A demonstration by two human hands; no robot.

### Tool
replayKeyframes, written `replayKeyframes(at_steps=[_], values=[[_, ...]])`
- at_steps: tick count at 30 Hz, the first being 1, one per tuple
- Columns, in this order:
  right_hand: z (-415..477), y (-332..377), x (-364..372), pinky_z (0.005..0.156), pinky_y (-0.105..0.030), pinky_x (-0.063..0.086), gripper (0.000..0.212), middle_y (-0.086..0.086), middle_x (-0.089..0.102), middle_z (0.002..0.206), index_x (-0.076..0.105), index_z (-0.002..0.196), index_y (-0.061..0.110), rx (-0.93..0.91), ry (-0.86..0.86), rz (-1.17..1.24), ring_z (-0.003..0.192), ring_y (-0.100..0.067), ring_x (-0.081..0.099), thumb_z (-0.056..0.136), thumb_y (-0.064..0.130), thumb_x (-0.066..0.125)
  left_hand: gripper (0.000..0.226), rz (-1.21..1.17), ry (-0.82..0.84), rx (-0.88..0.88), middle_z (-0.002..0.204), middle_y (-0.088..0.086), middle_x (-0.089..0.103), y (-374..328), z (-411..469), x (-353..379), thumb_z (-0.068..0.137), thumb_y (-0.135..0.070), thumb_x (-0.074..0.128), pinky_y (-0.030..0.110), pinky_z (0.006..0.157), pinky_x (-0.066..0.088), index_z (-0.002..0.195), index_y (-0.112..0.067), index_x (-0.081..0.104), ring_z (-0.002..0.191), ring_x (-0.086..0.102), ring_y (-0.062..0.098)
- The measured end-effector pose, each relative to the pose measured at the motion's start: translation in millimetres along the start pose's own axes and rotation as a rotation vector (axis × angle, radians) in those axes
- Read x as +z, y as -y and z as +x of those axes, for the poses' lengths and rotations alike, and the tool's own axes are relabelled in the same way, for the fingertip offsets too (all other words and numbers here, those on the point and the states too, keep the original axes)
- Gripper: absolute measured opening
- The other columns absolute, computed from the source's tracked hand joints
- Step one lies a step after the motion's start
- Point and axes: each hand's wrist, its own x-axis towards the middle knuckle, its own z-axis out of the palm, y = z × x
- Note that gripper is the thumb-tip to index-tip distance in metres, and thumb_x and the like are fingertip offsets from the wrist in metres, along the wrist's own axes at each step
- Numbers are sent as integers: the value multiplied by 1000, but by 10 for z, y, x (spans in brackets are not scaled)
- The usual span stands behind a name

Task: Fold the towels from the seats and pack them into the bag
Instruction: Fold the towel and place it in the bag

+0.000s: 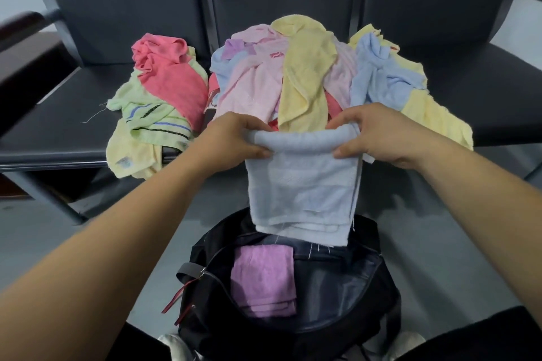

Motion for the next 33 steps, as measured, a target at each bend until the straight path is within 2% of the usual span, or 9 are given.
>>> replayKeyframes(at_steps=[5, 10, 15, 20, 26, 29, 31, 32, 33], values=[[-20, -58, 41, 61, -23, 40, 21, 5, 60, 81, 73, 93, 18, -76, -141, -111, 73, -10, 54, 78, 22, 86, 15, 69, -146, 41, 83, -7, 68, 27, 34, 122, 81, -26, 81, 13, 62, 39, 95, -21, 78, 76, 58, 6], [27, -330, 210, 72, -17, 52, 13, -3, 70, 86, 75, 93, 15, 6, -265, 440, 79, -11, 64, 82, 11, 82, 12, -87, -241, 60, 102, -1, 54, 165, 135, 326, 84, -28, 79, 3, 75, 35, 90, -22, 71, 94, 50, 7], [165, -887, 685, 84, -39, 55, 14, -15, 71, 93, 70, 87, 14, 146, -267, 665, 90, -27, 68, 83, 5, 78, 14, -225, -112, -8, 73, -5, 58, 406, 107, 887, 92, -24, 69, 13, 57, 39, 86, -14, 64, 64, 51, -1], [123, -1594, 1288, 73, -38, 48, 16, -10, 64, 80, 66, 82, 13, 397, -131, 644, 81, -27, 62, 82, 3, 78, 14, -250, 105, -206, 74, -6, 58, 800, -26, 1660, 93, -25, 66, 23, 61, 39, 89, -12, 63, 68, 51, 9], [-68, -2394, 1875, 83, -44, 60, 20, -15, 70, 91, 66, 83, 10, 710, 305, 360, 88, -29, 69, 78, 12, 86, 28, -326, 537, -460, 90, 1, 62, 1345, -222, 2533, 96, -27, 68, 24, 64, 56, 117, -9, 65, 81, 62, 17], [50, -2583, 2097, 63, -33, 50, 29, -11, 59, 79, 58, 75, 11, 781, 214, 302, 72, -21, 56, 78, 13, 87, 34, -375, 592, -561, 93, 6, 61, 1570, -181, 2954, 96, -22, 67, 36, 69, 60, 124, -4, 61, 84, 62, 22], [192, -2708, 2268, 75, -38, 52, 31, -24, 67, 110, 67, 97, -5, 774, 29, 256, 83, -26, 61, 81, 14, 85, 22, -402, 482, -604, 95, 10, 62, 1676, -103, 3202, 94, -20, 70, 44, 79, 61, 112, -10, 61, 83, 61, 24], [247, -2761, 2359, 86, -37, 51, 42, -13, 67, 112, 65, 115, -6, 777, -17, 240, 100, -30, 64, 84, 15, 82, 22, -410, 407, -629, 91, 11, 62, 1719, -58, 3307, 92, -20, 72, 43, 79, 60, 107, -12, 58, 80, 61, 24], [281, -2802, 2462, 94, -35, 48, 50, -24, 63, 128, 61, 128, -5, 787, -17, 221, 113, -34, 62, 86, 16, 79, 31, -434, 327, -656, 86, 12, 62, 1770, -3, 3418, 88, -21, 77, 37, 76, 60, 105, -11, 53, 77, 62, 24]])
